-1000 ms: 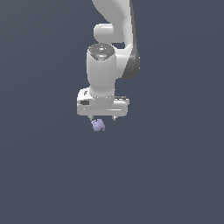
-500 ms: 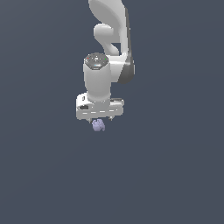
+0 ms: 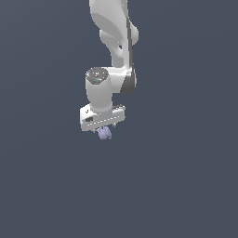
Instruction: Pick up the object and move it to a goal position.
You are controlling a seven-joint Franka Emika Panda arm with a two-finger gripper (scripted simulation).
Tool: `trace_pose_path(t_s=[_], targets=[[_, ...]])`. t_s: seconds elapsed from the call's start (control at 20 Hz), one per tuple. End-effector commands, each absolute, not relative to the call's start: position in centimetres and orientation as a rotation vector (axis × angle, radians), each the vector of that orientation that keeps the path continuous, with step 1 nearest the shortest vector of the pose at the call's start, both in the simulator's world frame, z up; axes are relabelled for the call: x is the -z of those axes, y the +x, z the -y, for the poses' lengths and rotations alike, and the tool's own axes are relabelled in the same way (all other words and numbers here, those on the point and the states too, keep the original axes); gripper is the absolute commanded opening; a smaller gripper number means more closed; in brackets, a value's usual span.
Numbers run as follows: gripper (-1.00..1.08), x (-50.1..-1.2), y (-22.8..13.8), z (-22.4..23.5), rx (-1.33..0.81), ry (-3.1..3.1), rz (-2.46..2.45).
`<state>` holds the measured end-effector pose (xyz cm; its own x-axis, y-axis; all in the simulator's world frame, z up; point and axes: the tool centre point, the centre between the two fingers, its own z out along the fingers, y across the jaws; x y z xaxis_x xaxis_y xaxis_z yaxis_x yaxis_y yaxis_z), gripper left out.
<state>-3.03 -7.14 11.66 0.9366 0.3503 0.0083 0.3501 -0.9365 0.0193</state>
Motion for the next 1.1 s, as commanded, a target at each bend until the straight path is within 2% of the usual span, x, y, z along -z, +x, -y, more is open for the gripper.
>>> trace_pose_path(t_s=[0.0, 1.05], targets=[[1.00, -10.8, -3.6, 7.4, -0.013, 3.067, -0.622], [1.00, -7.4, -4.9, 8.1, 0.000, 3.048, -0.761]])
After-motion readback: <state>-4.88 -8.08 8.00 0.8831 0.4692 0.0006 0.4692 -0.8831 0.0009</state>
